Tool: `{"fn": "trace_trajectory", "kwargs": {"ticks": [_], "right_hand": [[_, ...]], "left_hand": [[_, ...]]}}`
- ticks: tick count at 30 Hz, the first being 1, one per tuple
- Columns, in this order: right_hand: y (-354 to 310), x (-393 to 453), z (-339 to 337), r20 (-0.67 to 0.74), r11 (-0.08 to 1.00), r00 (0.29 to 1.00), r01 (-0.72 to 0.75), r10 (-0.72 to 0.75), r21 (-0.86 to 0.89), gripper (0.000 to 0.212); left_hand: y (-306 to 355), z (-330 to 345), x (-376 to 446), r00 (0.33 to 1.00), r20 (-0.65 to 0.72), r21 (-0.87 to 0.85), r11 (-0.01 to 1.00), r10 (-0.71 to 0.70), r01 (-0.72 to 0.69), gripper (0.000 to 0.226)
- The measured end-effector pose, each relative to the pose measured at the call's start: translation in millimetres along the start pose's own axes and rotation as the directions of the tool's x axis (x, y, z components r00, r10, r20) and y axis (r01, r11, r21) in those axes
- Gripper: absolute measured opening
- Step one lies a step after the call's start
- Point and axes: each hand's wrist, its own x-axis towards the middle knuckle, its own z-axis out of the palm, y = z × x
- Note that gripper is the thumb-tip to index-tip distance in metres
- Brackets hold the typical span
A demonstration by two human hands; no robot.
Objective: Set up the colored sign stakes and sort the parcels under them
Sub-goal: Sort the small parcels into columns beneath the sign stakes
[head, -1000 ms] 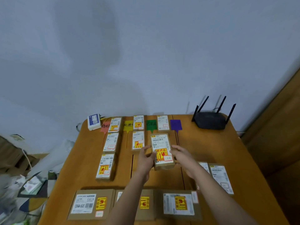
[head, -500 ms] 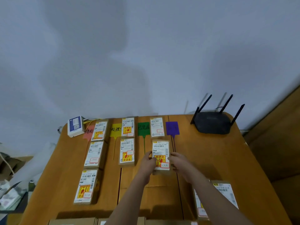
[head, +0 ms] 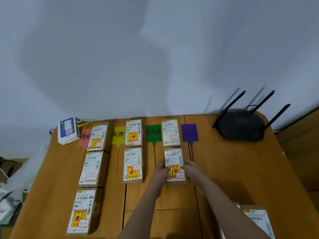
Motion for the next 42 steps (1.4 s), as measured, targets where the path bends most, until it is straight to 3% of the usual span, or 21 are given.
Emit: {"fn": "trace_trajectory", "kwargs": {"ticks": [7, 12, 20, 26, 30, 38, 42], "right_hand": [[-6, -20, 0, -0.017, 1.0, 1.0, 0.009, -0.009, -0.024, 0.057], [-10, -57, -7, -0.105, 0.997, 0.993, 0.051, -0.057, -0.056, 0.059], [11, -148, -18, -0.205, 0.982, 0.961, 0.174, -0.186, -0.074, 0.05], [68, -208, -45, -0.267, 0.984, 0.955, 0.156, -0.129, 0.081, 0.034], [112, -233, -73, -0.317, 0.975, 0.945, 0.141, -0.081, 0.171, 0.038], [151, -245, -115, -0.307, 0.958, 0.952, 0.088, -0.001, 0.272, 0.034], [156, -220, -129, -0.293, 0.978, 0.956, 0.047, 0.015, 0.202, 0.041]], "left_hand": [[-1, -1, -11, 0.999, -0.046, -0.053, 0.998, -0.026, 0.023, 0.032], [10, -2, -49, 0.993, -0.114, -0.045, 0.999, -0.027, 0.022, 0.06], [6, 6, -134, 0.992, -0.095, -0.045, 0.995, 0.089, -0.093, 0.049], [-29, 18, -176, 0.997, 0.015, -0.046, 0.996, 0.075, -0.074, 0.045], [-47, 37, -196, 0.997, 0.079, -0.039, 0.999, 0.006, -0.003, 0.047], [-61, 95, -223, 0.995, 0.082, -0.01, 0.999, -0.049, 0.05, 0.04], [-50, 127, -225, 0.999, 0.033, 0.007, 0.999, -0.033, 0.033, 0.016]]}}
